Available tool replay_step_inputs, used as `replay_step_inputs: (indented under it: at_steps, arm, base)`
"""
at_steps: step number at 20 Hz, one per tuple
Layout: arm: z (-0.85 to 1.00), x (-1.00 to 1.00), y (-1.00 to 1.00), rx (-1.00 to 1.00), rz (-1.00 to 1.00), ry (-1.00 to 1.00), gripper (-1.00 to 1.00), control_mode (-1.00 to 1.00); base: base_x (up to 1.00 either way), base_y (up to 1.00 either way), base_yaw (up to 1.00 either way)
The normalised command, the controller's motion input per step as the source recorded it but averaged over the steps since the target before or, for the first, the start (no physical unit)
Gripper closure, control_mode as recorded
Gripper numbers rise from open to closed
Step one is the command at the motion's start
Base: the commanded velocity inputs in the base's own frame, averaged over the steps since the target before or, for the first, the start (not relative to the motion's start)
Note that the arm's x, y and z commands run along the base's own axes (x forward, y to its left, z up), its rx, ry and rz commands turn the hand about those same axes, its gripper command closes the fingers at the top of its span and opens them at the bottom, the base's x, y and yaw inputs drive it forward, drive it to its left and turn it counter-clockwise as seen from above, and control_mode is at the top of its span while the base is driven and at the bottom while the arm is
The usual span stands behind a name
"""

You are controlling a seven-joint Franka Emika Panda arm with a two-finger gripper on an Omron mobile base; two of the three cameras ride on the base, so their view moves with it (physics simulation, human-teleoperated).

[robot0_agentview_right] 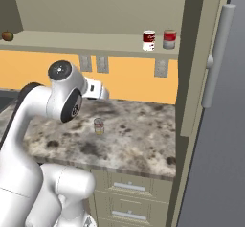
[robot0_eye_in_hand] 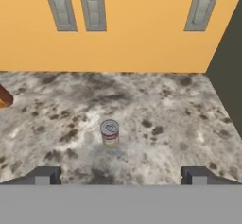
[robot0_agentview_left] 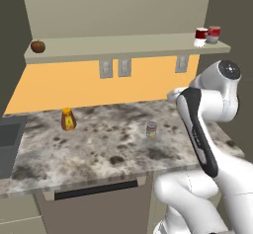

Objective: Pick the cans from the counter and place them in their designated side in the cabinet.

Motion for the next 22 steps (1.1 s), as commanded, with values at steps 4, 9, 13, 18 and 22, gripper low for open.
replay_step_inputs:
  at_steps: [4, 9, 13, 18, 22]
  arm:
    - [-0.19, -0.21, 0.02, 0.03, -0.08, 0.08, -1.0, -1.0]
    - [-0.18, -0.23, 0.05, 0.08, -0.03, 0.08, -1.0, -1.0]
    - [-0.12, -0.15, 0.17, 0.06, 0.0, 0.01, -1.0, -1.0]
    - [-0.01, -0.08, 0.18, 0.0, 0.0, 0.0, -1.0, -1.0]
    - [-0.03, -0.04, 0.11, 0.0, 0.0, -0.05, -1.0, -1.0]
  base:
    - [0.0, 0.0, 0.0]
    - [0.0, 0.0, 0.0]
    - [0.0, 0.0, 0.0]
    - [0.0, 0.0, 0.0]
    - [0.0, 0.0, 0.0]
